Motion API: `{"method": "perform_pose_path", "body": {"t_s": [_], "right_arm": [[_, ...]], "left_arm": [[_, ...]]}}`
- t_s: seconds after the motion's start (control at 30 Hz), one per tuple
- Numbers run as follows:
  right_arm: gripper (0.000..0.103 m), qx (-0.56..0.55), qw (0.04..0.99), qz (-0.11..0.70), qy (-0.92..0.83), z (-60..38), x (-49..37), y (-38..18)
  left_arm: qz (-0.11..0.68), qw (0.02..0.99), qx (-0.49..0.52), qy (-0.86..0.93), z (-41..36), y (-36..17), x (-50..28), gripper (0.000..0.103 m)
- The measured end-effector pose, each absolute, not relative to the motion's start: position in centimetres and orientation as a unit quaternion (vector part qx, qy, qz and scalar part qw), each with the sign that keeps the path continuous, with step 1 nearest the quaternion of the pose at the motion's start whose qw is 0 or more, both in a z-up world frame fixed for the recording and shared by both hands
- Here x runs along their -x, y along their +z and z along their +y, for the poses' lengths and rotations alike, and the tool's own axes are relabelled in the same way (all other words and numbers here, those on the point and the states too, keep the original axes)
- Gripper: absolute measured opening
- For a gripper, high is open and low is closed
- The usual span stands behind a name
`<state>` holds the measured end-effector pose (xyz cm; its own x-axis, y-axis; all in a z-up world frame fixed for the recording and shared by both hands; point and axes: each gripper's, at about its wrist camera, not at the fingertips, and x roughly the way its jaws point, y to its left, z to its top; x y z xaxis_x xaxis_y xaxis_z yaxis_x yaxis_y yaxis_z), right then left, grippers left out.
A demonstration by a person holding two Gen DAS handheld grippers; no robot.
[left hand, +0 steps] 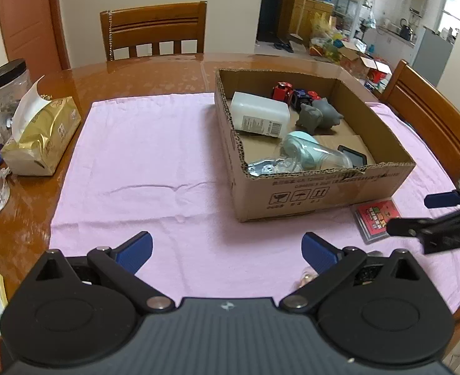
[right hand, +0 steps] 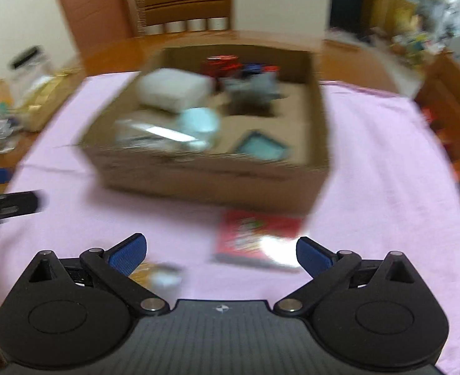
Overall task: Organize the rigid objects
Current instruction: 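Move the left tool to the capsule bottle while the right tool approaches the red card pack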
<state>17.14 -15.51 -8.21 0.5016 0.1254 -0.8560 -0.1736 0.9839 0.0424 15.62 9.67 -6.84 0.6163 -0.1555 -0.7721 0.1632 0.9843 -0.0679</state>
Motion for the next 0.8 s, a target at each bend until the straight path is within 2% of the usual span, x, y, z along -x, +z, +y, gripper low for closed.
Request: {"method": "perform_pose_path", "body": {"t_s": [0.33, 0.8], "right_arm": [[0.103, 0.058, 0.854, 0.508, 0.095, -16.2, -20.9, -13.8], [0.103, 0.093, 0.846, 0.505, 0.141, -20.0, -20.6, -14.3]], "left_arm": [[0.437, 0.898, -0.003, -0.057, 7.1, -6.8, -14.8, 0.101], [0.456, 0.885, -0.002, -0.099, 2.3, -8.3, -13.2, 0.101]]}}
